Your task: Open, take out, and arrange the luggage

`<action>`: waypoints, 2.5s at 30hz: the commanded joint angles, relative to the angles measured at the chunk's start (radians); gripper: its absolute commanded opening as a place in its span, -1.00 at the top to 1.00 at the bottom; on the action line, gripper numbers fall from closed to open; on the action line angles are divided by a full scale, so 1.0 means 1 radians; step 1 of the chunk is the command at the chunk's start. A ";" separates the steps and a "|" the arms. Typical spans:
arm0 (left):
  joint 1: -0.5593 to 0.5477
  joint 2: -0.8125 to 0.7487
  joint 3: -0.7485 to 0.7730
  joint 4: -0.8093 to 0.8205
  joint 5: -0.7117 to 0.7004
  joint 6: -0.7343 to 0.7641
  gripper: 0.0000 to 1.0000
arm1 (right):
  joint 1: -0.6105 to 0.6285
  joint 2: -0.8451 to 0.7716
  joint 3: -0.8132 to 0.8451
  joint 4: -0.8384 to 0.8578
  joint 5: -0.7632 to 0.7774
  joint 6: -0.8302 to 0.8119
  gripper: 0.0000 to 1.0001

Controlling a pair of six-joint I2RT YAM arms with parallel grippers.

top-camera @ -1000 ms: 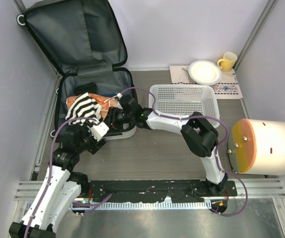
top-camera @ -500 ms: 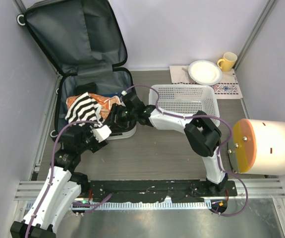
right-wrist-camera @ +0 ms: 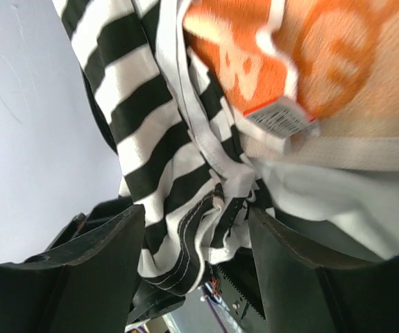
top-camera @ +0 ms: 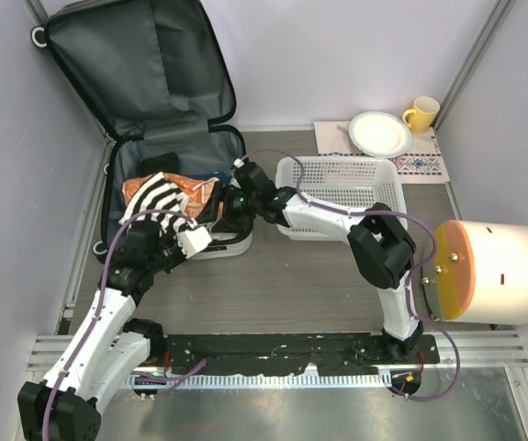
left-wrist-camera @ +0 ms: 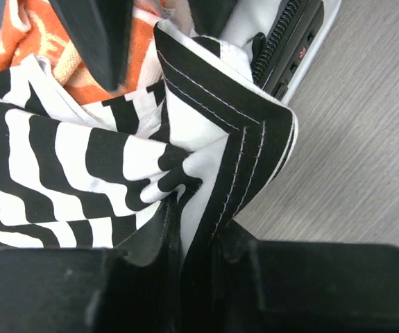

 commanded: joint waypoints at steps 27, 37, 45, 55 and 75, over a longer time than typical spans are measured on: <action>-0.004 0.218 0.452 -0.175 0.046 -0.299 1.00 | -0.103 -0.150 0.050 0.058 -0.221 0.060 -0.73; -0.004 0.275 0.450 -0.046 -0.063 -0.482 1.00 | -0.115 -0.196 -0.037 -0.069 -0.225 0.129 -0.74; -0.007 0.296 0.447 -0.003 -0.072 -0.518 1.00 | -0.102 -0.139 0.044 -0.009 -0.142 0.304 -0.75; -0.038 0.301 0.456 0.022 -0.072 -0.559 1.00 | -0.040 -0.041 0.180 -0.073 -0.058 0.352 -0.75; -0.084 0.285 0.537 -0.128 0.139 -0.507 -0.61 | -0.196 -0.048 0.329 -0.167 -0.179 -0.041 0.98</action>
